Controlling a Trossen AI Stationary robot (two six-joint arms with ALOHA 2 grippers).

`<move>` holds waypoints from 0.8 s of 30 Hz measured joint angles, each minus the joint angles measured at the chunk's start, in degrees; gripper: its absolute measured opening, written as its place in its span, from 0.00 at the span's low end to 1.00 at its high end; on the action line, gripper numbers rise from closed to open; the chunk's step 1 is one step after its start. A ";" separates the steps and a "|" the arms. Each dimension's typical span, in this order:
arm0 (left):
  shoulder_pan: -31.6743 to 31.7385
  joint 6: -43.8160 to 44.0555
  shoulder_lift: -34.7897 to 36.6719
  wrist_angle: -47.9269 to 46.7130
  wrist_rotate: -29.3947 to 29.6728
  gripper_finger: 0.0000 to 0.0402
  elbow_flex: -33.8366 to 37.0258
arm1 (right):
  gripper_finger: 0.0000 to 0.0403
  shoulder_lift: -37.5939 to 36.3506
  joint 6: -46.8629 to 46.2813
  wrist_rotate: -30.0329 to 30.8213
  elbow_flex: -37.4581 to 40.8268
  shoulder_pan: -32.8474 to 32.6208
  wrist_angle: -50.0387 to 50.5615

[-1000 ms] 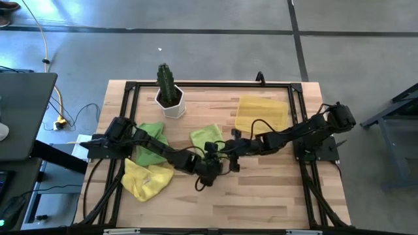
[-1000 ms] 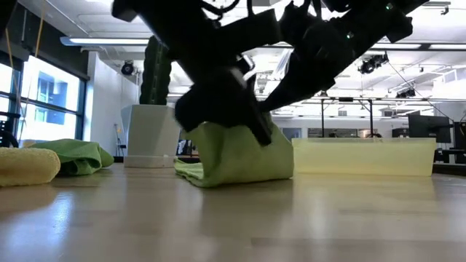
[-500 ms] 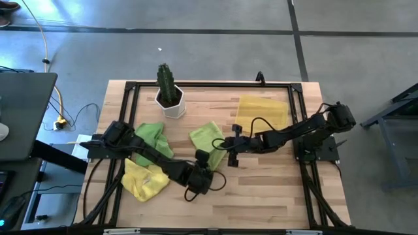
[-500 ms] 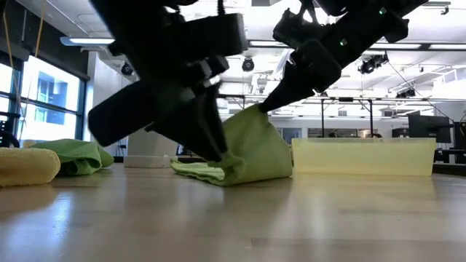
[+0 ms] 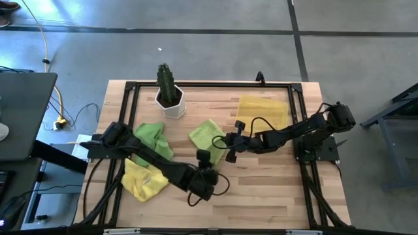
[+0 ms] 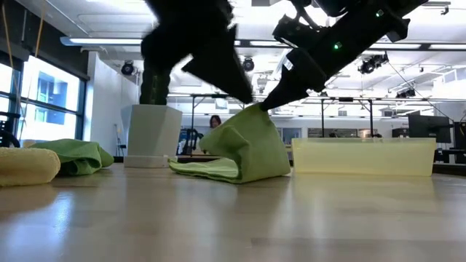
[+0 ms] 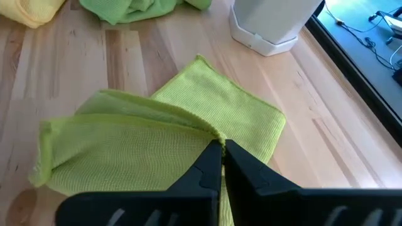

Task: Roll microfiber towels into tight, uniform cylinder then place into a basket
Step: Roll the light green microfiber cloth

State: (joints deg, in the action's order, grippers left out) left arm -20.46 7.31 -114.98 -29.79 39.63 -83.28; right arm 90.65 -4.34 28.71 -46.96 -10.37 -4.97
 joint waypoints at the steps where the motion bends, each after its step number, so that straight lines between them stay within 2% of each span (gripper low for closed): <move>1: 0.40 0.00 0.00 1.99 -2.39 0.23 0.26 | 0.00 0.00 -0.09 0.00 0.00 0.00 -0.02; 3: 1.28 -0.51 0.00 4.97 -4.29 0.23 1.15 | 0.00 0.00 -0.14 0.00 0.00 0.00 -0.02; 8: 3.97 -0.91 0.00 6.19 -4.31 0.23 2.97 | 0.00 0.00 -0.15 0.02 0.00 0.00 -0.02; 15: 7.76 3.51 -0.04 5.24 -11.67 0.23 6.55 | 0.00 -0.02 -0.15 0.16 0.00 0.00 -0.04; 21: 6.36 5.47 -0.04 -7.98 -11.74 0.23 6.61 | 0.00 -0.02 0.26 0.22 0.00 0.00 -0.01; 24: 5.37 8.59 -0.04 -14.66 -8.19 0.23 6.61 | 0.00 -0.02 0.28 0.24 0.00 0.00 -0.02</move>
State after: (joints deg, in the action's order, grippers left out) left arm -15.09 15.90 -115.02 -44.45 31.44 -76.66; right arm 90.63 -4.05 28.94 -46.96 -10.37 -4.99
